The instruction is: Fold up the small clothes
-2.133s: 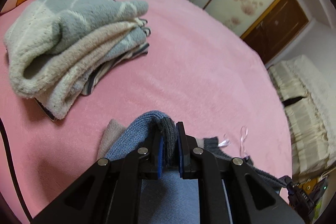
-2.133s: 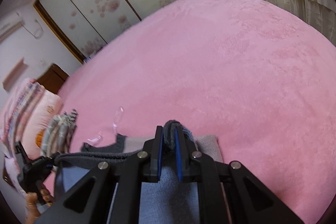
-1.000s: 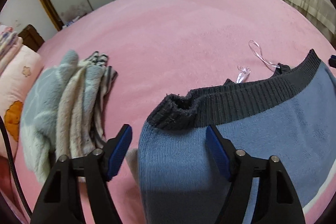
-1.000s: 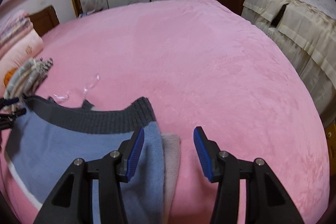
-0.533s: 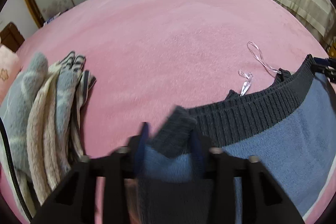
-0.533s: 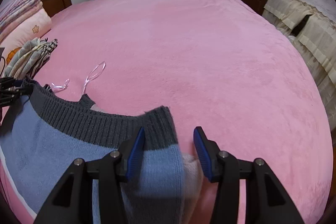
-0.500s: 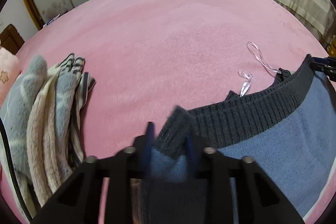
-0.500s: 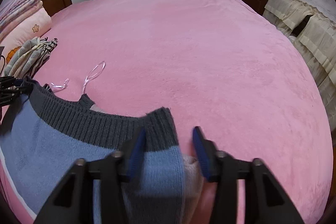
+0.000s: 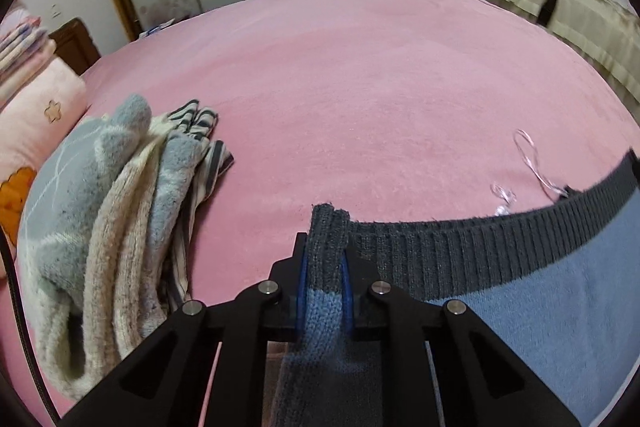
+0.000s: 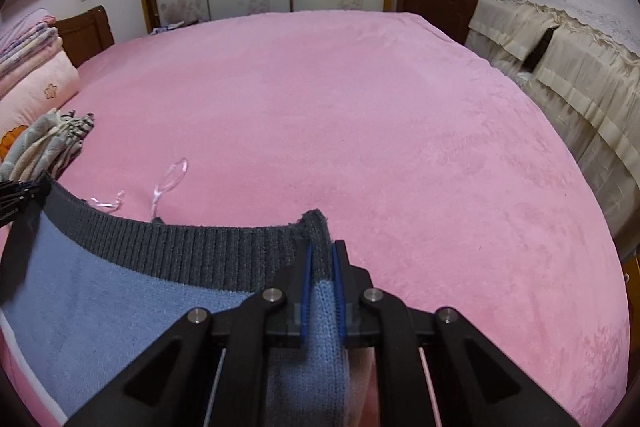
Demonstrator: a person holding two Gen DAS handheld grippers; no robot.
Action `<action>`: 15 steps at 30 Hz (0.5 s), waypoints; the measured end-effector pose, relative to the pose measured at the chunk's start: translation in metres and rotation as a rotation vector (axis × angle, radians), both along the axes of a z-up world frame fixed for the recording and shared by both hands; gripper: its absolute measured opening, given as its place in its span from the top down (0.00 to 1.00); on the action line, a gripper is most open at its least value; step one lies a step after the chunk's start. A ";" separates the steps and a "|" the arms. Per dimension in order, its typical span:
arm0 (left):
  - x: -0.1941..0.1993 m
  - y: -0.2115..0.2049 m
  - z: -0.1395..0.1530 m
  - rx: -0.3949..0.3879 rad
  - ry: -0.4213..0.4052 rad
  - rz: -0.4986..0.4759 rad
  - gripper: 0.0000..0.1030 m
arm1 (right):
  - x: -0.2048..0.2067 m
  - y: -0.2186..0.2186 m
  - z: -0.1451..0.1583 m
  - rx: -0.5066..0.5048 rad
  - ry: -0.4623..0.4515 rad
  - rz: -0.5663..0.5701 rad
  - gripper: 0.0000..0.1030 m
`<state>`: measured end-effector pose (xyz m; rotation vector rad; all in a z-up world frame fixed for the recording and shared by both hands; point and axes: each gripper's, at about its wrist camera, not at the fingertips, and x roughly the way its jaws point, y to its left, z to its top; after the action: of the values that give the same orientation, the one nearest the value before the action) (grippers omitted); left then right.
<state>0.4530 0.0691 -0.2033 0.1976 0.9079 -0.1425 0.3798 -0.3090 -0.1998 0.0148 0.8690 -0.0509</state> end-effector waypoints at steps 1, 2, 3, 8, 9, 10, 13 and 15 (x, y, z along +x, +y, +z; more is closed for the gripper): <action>0.002 0.000 -0.004 0.000 0.009 0.009 0.89 | 0.002 -0.001 -0.003 -0.002 0.009 -0.005 0.91; 0.005 -0.001 -0.008 0.005 0.016 0.014 0.89 | 0.004 -0.001 -0.008 -0.009 0.020 -0.011 0.91; 0.008 -0.002 -0.014 0.015 0.030 0.019 0.89 | 0.006 0.000 -0.011 -0.019 0.030 -0.012 0.91; 0.011 -0.005 -0.040 0.058 0.077 0.027 0.88 | 0.013 0.004 -0.033 -0.080 0.086 -0.010 0.91; 0.011 -0.005 -0.042 0.065 0.076 0.026 0.88 | 0.013 0.004 -0.034 -0.086 0.090 -0.010 0.91; 0.011 -0.005 -0.043 0.070 0.076 0.027 0.87 | 0.013 0.005 -0.035 -0.090 0.093 -0.009 0.91; 0.012 -0.004 -0.045 0.085 0.083 0.045 0.74 | 0.014 0.007 -0.033 -0.110 0.104 -0.001 0.91; 0.012 -0.001 -0.040 0.107 0.076 0.079 0.49 | 0.011 0.013 -0.029 -0.156 0.105 0.013 0.89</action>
<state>0.4646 0.0681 -0.2435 0.2567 0.9990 -0.0278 0.3909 -0.2956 -0.2291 -0.1408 0.9681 -0.1081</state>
